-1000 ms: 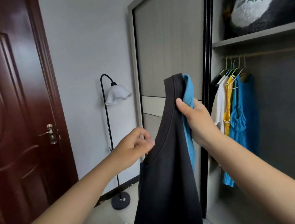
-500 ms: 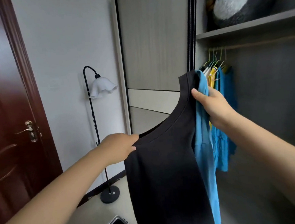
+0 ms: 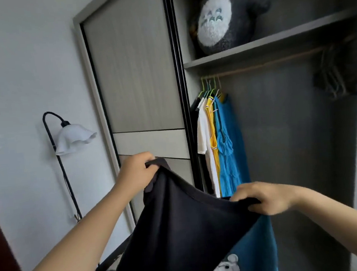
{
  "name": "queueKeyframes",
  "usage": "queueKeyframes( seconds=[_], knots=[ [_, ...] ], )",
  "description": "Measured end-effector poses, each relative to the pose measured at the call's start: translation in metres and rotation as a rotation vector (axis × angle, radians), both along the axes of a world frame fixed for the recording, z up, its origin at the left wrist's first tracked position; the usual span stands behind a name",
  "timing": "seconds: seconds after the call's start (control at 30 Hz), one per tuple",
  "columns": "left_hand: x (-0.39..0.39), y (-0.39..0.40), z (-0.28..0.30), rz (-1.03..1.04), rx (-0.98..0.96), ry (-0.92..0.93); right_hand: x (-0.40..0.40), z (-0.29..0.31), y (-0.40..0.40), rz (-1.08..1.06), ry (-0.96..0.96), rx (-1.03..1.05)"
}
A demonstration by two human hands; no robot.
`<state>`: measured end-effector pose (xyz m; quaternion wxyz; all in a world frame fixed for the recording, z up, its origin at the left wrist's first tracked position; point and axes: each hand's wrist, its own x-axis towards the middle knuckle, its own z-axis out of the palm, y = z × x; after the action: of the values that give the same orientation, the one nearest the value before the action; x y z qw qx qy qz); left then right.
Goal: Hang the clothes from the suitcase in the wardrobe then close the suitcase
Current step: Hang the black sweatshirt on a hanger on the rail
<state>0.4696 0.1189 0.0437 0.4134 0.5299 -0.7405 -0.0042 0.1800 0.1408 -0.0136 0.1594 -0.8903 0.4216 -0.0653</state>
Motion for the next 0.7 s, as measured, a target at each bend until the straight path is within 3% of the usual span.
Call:
queueKeyframes(
  seconds=[0.13,0.27,0.4,0.57,0.7],
  knots=[
    [-0.022,-0.035,0.004,-0.104,0.072,-0.135,-0.028,-0.006,-0.016,-0.043,0.101,-0.058],
    [-0.047,-0.081,0.012,-0.120,0.190,-0.474,-0.068,-0.001,-0.044,-0.108,0.103,-0.067],
    [-0.084,-0.127,0.015,-0.081,0.185,-0.732,-0.116,0.007,-0.087,-0.169,0.117,-0.140],
    [-0.146,-0.194,0.015,-0.062,0.185,-0.808,-0.196,0.030,-0.134,-0.217,0.155,-0.193],
    [-0.211,-0.238,0.020,-0.135,0.107,-0.681,-0.247,0.049,-0.164,-0.293,0.237,-0.184]
  ],
)
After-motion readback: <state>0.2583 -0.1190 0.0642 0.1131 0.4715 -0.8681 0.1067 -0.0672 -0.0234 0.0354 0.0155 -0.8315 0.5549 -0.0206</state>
